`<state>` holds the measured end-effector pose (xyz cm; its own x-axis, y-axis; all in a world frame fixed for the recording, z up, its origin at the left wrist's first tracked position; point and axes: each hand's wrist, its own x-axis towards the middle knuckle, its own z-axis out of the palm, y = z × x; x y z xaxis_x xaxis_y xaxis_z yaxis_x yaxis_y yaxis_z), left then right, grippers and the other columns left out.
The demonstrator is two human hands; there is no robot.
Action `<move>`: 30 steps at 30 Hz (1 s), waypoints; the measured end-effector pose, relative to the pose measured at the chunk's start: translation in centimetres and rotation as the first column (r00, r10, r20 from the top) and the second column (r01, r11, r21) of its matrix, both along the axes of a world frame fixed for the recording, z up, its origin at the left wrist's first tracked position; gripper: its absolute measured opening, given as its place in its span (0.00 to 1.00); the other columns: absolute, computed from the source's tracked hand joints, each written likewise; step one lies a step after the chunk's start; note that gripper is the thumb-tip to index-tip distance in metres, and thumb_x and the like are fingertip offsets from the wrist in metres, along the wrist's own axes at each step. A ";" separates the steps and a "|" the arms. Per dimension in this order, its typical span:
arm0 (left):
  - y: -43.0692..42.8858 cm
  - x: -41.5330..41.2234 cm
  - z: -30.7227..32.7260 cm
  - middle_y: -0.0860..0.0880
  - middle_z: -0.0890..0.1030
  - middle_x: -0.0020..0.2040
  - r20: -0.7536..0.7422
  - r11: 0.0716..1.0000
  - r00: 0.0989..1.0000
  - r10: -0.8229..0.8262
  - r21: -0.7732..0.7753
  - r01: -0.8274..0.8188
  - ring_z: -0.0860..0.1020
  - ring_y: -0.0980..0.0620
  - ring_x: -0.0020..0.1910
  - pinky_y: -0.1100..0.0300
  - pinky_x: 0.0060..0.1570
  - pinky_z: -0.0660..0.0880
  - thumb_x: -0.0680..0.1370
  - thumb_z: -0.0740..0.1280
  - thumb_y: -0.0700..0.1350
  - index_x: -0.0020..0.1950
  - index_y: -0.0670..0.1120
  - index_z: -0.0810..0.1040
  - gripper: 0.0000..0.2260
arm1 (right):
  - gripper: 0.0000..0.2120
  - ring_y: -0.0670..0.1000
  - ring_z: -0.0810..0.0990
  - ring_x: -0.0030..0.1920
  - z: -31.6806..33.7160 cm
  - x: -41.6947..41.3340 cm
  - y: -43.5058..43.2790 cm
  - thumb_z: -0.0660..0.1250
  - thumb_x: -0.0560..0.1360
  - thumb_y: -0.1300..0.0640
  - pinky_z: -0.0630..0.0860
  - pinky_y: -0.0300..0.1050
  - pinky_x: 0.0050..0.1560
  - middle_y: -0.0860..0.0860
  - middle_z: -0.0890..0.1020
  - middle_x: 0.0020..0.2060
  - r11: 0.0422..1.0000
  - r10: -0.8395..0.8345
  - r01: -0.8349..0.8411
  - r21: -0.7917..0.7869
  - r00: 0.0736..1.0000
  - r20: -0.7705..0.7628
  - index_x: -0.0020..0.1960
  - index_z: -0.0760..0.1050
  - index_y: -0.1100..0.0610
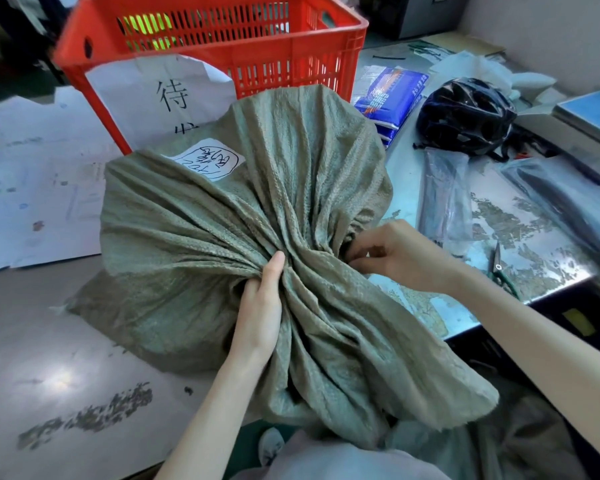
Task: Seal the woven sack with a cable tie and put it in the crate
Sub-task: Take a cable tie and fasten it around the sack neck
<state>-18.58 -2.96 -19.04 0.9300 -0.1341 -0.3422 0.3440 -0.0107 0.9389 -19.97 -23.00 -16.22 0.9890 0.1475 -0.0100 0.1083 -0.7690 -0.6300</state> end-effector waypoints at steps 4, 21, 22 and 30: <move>-0.7 -0.9 0.1 0.54 0.75 0.66 0.007 0.998 1.000 0.021 -0.053 -0.021 0.71 0.57 0.66 0.58 0.70 0.63 0.80 0.59 0.55 0.70 0.48 0.72 0.21 | 0.07 0.37 0.75 0.31 -0.9 0.6 1.3 0.69 0.70 0.69 0.67 0.28 0.32 0.42 0.76 0.27 0.999 0.032 -0.030 -0.022 0.997 0.070 0.36 0.80 0.59; 0.1 -5.0 0.2 0.60 0.64 0.74 -0.035 0.995 0.994 0.103 0.001 -0.103 0.61 0.65 0.72 0.63 0.72 0.56 0.80 0.58 0.55 0.77 0.50 0.60 0.25 | 0.10 0.41 0.69 0.25 0.5 2.6 0.7 0.62 0.65 0.76 0.64 0.28 0.27 0.45 0.70 0.21 0.997 0.061 -0.064 -0.035 0.996 -0.069 0.28 0.73 0.65; 0.2 -5.2 0.2 0.60 0.61 0.76 -0.050 0.993 0.991 0.120 0.014 -0.120 0.58 0.63 0.74 0.61 0.73 0.53 0.79 0.58 0.57 0.78 0.50 0.57 0.29 | 0.13 0.40 0.70 0.25 0.5 2.7 0.7 0.63 0.65 0.75 0.64 0.28 0.27 0.44 0.70 0.19 0.998 0.055 -0.057 -0.024 0.996 -0.065 0.27 0.73 0.62; 1.6 -5.5 -1.3 0.55 0.80 0.64 0.080 0.927 0.929 0.361 -0.137 -0.348 0.74 0.58 0.65 0.56 0.67 0.67 0.79 0.54 0.57 0.66 0.49 0.76 0.22 | 0.15 0.43 0.64 0.25 -1.3 3.2 1.9 0.66 0.66 0.73 0.61 0.32 0.26 0.47 0.64 0.21 0.998 0.038 -0.038 -0.046 0.999 -0.014 0.26 0.66 0.61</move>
<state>-24.12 -1.33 -20.31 0.9531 0.1769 -0.2456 0.2077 0.2077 0.9559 -16.81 -21.08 -17.54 0.9824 0.1842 -0.0302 0.1303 -0.7927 -0.5955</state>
